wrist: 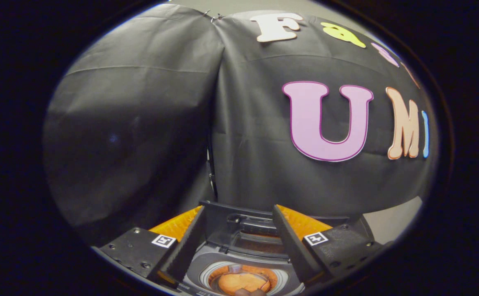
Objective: Put the clothes into the washing machine and then close the washing machine lid.
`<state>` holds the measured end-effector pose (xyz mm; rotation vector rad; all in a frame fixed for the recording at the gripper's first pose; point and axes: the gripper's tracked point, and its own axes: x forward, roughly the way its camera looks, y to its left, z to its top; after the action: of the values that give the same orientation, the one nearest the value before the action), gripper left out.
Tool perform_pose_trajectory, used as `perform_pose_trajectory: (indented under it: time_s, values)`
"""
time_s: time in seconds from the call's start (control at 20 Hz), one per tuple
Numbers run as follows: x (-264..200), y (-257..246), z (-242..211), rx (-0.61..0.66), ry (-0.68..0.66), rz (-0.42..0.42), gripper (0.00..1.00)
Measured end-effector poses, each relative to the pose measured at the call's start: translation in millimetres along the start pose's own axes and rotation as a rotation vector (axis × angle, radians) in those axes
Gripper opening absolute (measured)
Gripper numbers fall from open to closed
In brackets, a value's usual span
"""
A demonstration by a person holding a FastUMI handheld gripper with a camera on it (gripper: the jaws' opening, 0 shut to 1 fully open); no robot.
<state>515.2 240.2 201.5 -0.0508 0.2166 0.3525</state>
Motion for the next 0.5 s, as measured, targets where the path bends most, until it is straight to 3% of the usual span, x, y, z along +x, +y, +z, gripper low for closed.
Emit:
perform_pose_trajectory:
  time_s: [0.5]
  values:
    - [72, -28, -8, 0.032, 0.010, -0.130, 0.97]
